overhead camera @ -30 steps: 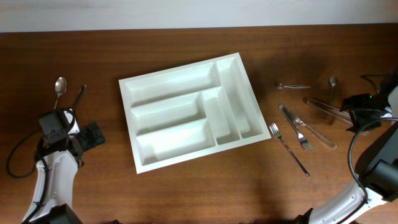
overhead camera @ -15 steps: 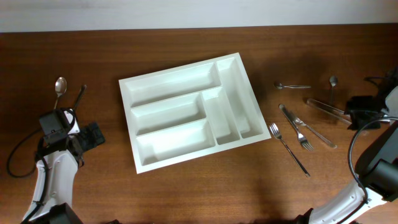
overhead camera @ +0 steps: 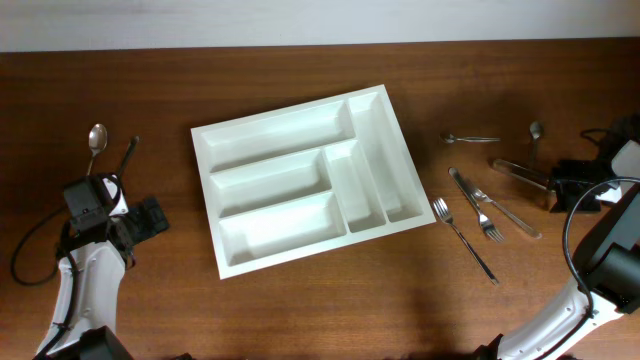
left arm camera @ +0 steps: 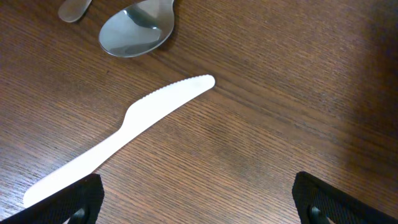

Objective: Pack container
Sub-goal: 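Close the right gripper on the two long metal tongs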

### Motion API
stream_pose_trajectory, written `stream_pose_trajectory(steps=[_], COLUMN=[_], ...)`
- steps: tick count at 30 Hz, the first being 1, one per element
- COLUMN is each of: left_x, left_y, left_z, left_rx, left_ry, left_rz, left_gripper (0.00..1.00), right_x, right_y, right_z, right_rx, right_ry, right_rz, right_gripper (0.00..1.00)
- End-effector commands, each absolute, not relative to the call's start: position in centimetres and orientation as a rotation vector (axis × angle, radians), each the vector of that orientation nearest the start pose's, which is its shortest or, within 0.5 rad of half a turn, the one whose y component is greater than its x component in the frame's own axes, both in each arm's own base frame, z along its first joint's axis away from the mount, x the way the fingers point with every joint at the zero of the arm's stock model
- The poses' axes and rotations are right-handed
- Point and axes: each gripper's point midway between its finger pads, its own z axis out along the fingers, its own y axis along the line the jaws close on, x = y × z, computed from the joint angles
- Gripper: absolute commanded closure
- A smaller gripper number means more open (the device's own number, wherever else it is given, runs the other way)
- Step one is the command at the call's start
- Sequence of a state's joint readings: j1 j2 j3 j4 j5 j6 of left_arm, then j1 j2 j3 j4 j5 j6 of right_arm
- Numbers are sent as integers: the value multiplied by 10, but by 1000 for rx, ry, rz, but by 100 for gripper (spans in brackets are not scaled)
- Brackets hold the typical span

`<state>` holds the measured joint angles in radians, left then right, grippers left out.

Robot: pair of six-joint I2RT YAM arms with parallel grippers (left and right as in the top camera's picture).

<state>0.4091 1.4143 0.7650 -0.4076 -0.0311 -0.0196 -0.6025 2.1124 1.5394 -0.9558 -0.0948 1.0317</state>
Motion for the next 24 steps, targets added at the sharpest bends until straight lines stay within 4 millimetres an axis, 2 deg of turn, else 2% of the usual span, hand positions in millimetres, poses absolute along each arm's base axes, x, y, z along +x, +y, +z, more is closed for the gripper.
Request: stream_pose_trajectory(steps=[1, 3, 16, 18, 24], left_x=[305, 305, 305, 305, 305], left_y=[141, 141, 141, 141, 141], left_z=[65, 65, 65, 65, 65], left_rx=[-561, -561, -561, -561, -561], left_ry=[2567, 2567, 2567, 2567, 2567], left_rz=[186, 186, 186, 186, 186], left_gripper=[1, 1, 1, 1, 1], right_x=[335, 336, 343, 343, 341], right_y=[-214, -216, -221, -221, -220], right_z=[-12, -12, -12, -13, -13], right_rx=[-2294, -2299, -2322, -2322, -2315], right_ry=[-2100, -2105, -2129, -2129, -2131], right_rz=[-111, -110, -123, -121, -115], right_gripper=[51, 54, 53, 60, 93])
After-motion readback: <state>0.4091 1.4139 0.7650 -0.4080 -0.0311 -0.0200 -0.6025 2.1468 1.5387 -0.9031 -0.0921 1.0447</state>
